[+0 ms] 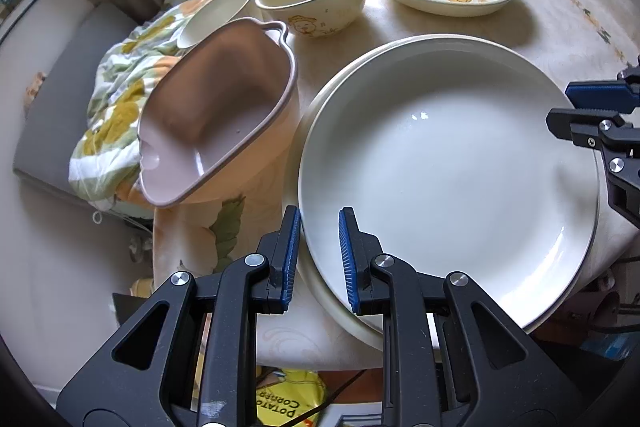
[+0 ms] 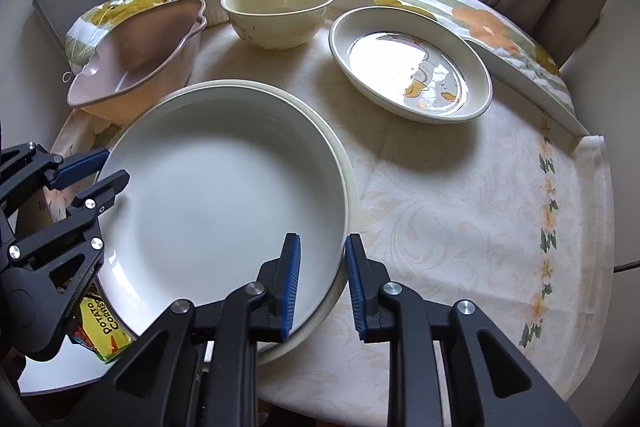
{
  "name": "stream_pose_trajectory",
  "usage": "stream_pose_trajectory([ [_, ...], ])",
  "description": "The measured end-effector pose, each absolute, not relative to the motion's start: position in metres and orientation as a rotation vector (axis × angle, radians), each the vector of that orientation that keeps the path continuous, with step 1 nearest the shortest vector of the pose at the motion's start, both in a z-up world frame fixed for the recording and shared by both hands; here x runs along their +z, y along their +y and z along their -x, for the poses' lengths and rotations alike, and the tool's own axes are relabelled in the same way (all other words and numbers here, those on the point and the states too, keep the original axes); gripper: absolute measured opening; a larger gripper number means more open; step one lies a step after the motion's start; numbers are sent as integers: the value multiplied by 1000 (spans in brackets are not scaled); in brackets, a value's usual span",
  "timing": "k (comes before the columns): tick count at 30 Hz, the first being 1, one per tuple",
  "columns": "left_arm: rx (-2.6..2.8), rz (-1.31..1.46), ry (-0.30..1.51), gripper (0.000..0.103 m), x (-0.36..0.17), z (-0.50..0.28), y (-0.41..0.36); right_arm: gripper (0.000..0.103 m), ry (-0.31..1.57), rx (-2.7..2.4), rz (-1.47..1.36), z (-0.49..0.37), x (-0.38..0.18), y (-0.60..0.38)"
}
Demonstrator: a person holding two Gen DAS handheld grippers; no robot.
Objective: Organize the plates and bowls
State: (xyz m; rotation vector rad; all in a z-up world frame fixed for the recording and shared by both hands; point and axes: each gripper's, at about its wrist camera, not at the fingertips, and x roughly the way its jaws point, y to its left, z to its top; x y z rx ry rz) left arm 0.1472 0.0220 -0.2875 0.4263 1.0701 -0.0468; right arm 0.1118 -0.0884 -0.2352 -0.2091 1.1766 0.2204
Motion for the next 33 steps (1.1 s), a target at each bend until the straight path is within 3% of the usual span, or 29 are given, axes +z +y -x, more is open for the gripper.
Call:
stream_pose_trajectory([
  [5,-61,-384,1084,24,-287,-149,24,21,1169,222,185,-111,-235,-91],
  [6,-72,-378,1087,31,-288,-149,23,21,1168,223,179,-111,-235,-92],
  [8,-82,-371,1090,57,-288,-149,21,21,1170,227,165,-112,-235,-94],
  [9,-83,-372,1085,60,-288,-149,20,21,1171,230,158,-112,-235,-95],
  [16,-103,-360,1039,61,-259,-145,17,21,1175,216,58,-111,-223,-113],
  [21,-173,-248,931,61,-192,-148,20,22,1076,184,-55,-104,-172,-149],
  [22,-192,-215,909,67,-180,-151,20,26,1052,182,-72,-103,-162,-155],
  [23,-215,-167,878,87,-164,-156,19,54,1029,172,-90,-103,-152,-163],
  [24,-224,-142,860,98,-156,-159,18,93,1001,159,-114,-104,-141,-173],
  [25,-238,-113,836,103,-148,-163,16,103,982,157,-134,-105,-134,-179],
  [33,-279,53,901,103,-153,-216,-16,103,955,131,-155,-145,-96,-234],
])
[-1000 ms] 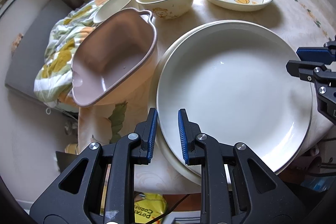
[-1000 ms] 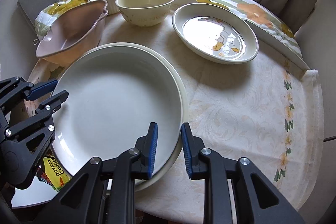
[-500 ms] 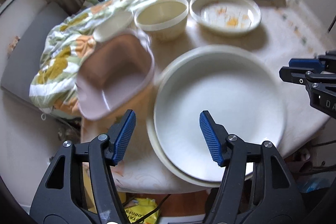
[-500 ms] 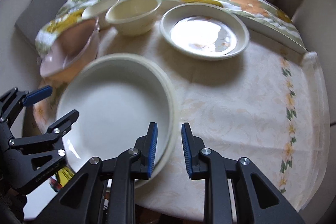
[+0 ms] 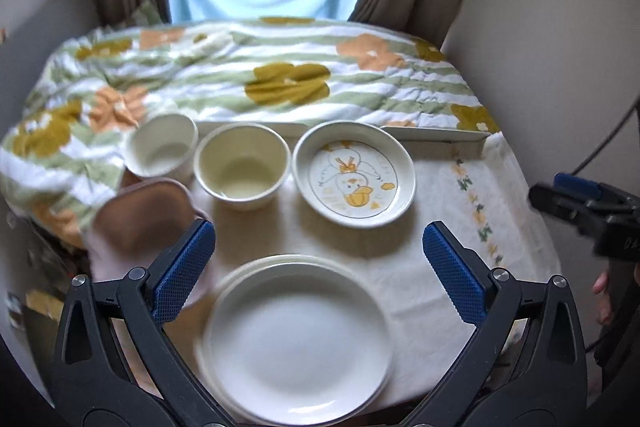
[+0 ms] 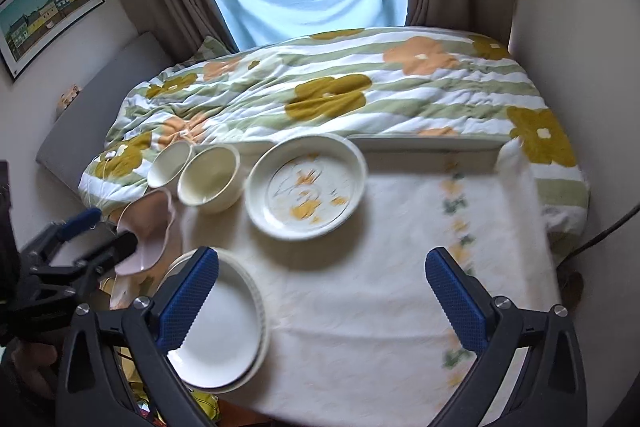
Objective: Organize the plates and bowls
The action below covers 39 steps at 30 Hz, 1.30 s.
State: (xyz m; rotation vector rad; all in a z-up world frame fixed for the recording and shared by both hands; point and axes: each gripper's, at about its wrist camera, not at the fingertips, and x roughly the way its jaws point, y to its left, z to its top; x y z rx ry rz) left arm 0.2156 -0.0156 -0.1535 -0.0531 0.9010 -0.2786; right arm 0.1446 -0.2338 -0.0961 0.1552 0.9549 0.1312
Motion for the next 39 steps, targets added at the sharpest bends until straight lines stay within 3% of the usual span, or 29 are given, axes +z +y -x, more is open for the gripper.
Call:
stream_pose_trajectory([
  [10,-136,212,1020,101,-205,-256,-44,103,1024,280,-62,-227,-134,-279],
  [15,-55,286,1083,86,-244,-279,-52,103,1101,417,-57,-264,-178,-285],
  [17,-24,305,1109,73,-260,-287,-54,103,1120,489,-47,-276,-196,-281],
  [19,-4,321,1130,62,-273,-293,-56,94,1133,538,-35,-285,-209,-278],
  [21,19,329,1149,52,-284,-301,-57,76,1162,595,-17,-296,-226,-270],
  [22,27,333,1155,47,-288,-304,-57,73,1170,607,-11,-300,-231,-268],
  [24,37,341,1164,44,-295,-310,-58,63,1189,631,-4,-309,-243,-263],
  [30,60,351,1180,31,-311,-329,-60,52,1199,666,-3,-331,-263,-256],
  [32,68,352,1187,19,-315,-333,-59,52,1200,673,-1,-336,-267,-254],
  [34,81,345,1190,17,-318,-335,-60,51,1188,683,-1,-338,-268,-253],
  [36,85,350,1185,16,-318,-336,-59,35,1172,697,20,-340,-267,-249],
  [39,90,340,1182,16,-317,-337,-58,19,1183,715,16,-344,-270,-246],
])
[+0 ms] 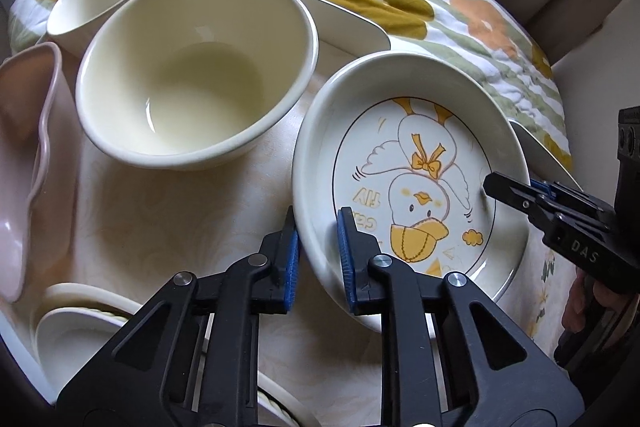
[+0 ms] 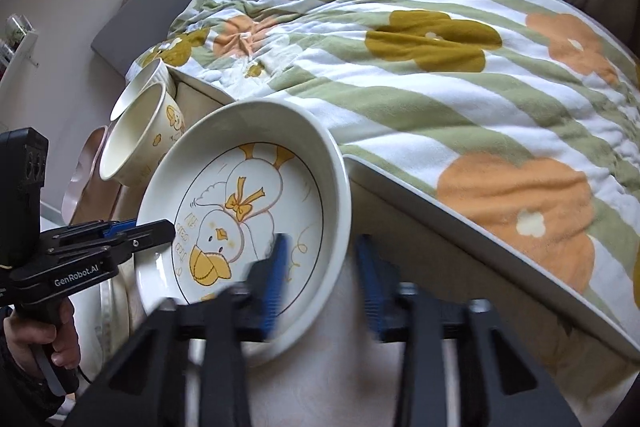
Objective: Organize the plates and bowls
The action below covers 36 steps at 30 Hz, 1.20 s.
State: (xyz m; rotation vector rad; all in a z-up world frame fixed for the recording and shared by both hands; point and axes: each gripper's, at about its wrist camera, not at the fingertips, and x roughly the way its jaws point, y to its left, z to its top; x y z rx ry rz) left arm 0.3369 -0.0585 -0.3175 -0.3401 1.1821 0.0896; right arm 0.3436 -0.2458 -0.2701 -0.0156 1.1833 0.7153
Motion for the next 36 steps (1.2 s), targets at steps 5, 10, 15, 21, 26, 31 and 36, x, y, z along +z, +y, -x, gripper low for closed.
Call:
stream_pose_trajectory([
  [5,91,325,1182,16,-316,-338,-59,16,1181,711,18,-344,-271,-245],
  [10,83,306,1168,16,-308,-335,-59,16,1157,708,34,-340,-265,-245],
  [15,46,269,1142,16,-291,-324,-62,16,1123,690,32,-325,-253,-251],
  [21,-28,258,1079,16,-252,-300,-53,16,1078,632,17,-292,-218,-253],
  [26,-125,220,1027,16,-215,-268,-33,16,1024,553,-6,-250,-179,-246],
  [31,-219,177,1006,16,-189,-236,-4,16,1003,450,-27,-202,-149,-221],
  [36,-304,123,1011,16,-185,-206,30,16,1008,356,-89,-156,-145,-195],
])
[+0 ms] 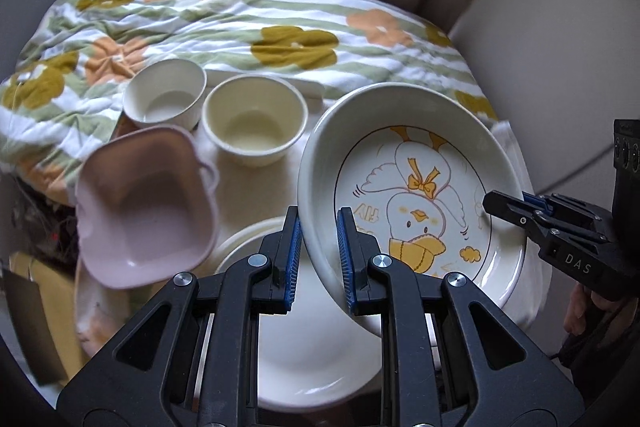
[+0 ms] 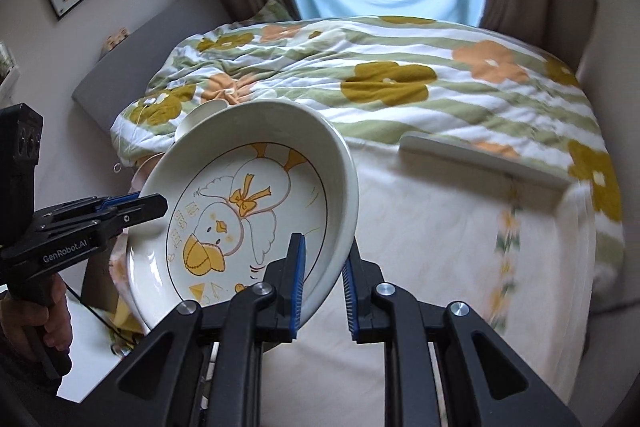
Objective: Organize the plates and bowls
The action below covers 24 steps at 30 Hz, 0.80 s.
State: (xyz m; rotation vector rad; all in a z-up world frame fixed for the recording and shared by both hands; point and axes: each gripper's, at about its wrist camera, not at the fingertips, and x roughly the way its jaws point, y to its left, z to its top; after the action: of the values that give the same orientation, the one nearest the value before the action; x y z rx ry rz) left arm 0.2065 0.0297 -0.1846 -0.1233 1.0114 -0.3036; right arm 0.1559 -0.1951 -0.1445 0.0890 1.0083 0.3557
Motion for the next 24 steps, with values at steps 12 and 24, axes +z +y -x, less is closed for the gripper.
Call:
stream_pose_trajectory([
  [12,-390,63,1142,16,-250,-165,61,16,1085,239,-138,-96,-190,-156],
  [24,-365,8,1138,14,-270,-161,65,16,1089,250,-59,-89,-214,-135],
])
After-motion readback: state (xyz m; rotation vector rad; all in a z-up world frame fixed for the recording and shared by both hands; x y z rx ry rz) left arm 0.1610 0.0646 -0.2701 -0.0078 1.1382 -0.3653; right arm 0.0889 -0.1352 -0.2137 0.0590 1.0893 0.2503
